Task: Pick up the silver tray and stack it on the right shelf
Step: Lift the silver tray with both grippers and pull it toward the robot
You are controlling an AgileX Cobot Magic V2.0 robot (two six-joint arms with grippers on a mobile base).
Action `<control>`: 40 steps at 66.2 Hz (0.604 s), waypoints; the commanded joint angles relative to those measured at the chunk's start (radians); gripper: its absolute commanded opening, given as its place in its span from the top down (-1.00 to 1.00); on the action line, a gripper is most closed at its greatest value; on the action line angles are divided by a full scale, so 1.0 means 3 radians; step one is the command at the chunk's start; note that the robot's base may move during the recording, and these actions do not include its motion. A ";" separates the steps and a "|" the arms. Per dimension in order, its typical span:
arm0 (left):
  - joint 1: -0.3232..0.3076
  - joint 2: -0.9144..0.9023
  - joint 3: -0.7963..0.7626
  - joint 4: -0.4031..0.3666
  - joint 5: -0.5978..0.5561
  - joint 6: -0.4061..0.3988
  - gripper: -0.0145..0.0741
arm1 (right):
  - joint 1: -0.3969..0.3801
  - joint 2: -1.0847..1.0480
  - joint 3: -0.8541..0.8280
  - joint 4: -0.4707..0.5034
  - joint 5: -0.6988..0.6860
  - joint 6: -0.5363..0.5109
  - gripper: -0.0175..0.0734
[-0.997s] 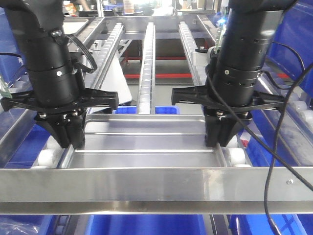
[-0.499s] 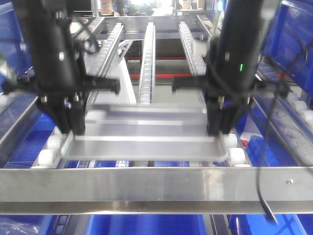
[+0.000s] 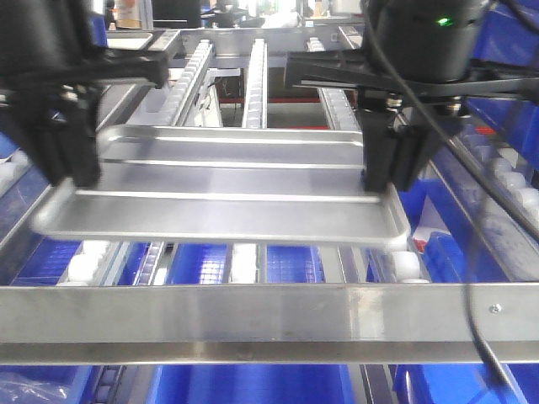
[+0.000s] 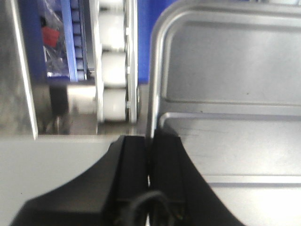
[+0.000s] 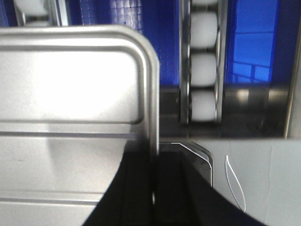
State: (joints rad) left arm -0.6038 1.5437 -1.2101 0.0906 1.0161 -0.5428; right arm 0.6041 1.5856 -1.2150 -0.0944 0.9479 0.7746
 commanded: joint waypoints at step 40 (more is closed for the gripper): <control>-0.1471 -0.1018 0.0730 0.0428 0.0292 -0.1660 0.90 | 0.0877 -0.1486 0.1185 -0.0158 0.0078 0.1080 0.49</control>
State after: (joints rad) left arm -1.0012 1.2856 -0.9789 0.1939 1.0956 -0.9711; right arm 0.8239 1.2052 -0.8577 -0.0997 0.9793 1.0352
